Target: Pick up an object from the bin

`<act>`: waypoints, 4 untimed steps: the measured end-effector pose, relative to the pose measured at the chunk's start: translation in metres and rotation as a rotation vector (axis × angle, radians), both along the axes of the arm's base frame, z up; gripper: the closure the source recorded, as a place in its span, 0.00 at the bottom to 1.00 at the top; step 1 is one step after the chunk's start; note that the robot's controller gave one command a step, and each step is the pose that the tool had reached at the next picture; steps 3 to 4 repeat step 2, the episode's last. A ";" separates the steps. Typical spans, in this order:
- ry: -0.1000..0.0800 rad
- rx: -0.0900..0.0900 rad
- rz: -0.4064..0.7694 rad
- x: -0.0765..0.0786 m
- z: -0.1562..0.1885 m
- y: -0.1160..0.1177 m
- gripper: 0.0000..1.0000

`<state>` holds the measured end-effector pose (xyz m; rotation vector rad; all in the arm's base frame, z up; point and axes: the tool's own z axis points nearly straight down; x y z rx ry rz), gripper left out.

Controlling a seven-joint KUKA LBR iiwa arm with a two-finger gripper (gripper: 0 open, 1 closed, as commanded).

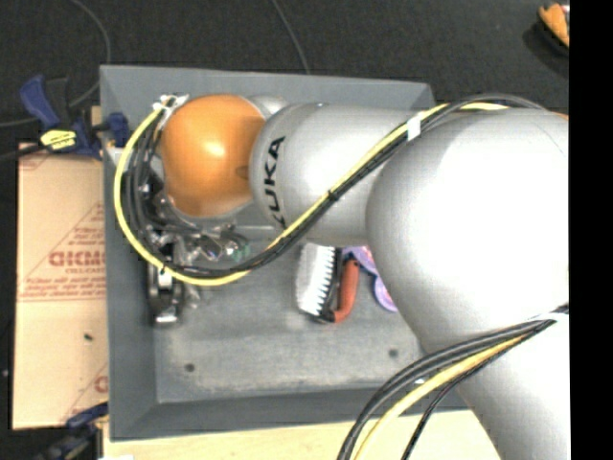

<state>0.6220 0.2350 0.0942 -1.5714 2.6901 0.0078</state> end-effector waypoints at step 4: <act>-0.046 0.002 0.375 0.020 0.000 0.011 1.00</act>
Offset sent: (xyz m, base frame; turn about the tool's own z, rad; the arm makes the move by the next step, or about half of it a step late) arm 0.0000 0.0000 0.0000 0.0000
